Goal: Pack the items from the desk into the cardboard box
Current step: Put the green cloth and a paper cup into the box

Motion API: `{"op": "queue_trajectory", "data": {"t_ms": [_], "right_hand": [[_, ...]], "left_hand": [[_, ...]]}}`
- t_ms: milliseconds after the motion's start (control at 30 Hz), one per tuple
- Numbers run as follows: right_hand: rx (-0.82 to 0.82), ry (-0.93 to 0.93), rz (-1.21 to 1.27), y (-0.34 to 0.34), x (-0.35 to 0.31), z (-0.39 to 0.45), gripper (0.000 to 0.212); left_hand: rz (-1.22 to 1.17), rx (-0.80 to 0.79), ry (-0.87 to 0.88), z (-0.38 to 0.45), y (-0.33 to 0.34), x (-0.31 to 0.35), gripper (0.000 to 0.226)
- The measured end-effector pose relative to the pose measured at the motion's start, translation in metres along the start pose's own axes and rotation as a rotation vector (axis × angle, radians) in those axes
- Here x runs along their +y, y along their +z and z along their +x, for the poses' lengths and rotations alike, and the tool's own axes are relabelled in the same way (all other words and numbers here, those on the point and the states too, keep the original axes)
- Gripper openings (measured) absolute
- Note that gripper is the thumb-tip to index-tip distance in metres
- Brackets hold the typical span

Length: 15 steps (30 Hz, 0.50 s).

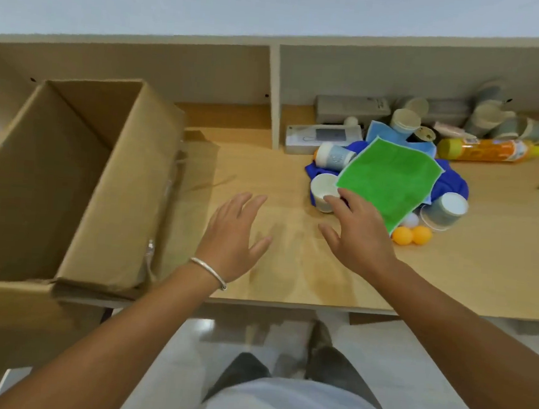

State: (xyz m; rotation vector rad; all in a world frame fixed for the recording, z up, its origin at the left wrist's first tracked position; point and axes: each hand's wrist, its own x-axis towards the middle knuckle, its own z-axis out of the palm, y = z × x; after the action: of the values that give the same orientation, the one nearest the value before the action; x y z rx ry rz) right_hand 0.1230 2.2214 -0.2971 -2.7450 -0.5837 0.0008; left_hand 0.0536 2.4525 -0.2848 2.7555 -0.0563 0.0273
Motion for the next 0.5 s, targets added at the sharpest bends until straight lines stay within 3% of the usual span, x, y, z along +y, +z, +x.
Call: {"op": "queue_trajectory", "data": {"t_ms": [333, 500], "right_hand": [[-0.1, 0.042, -0.039, -0.017, 0.133, 0.041, 0.062], [-0.226, 0.045, -0.125, -0.011, 0.155, 0.07, 0.088]], "left_hand": [[-0.026, -0.075, -0.066, 0.112, 0.071, 0.076, 0.08], [-0.02, -0.083, -0.135, 0.152, 0.094, 0.086, 0.092]]}}
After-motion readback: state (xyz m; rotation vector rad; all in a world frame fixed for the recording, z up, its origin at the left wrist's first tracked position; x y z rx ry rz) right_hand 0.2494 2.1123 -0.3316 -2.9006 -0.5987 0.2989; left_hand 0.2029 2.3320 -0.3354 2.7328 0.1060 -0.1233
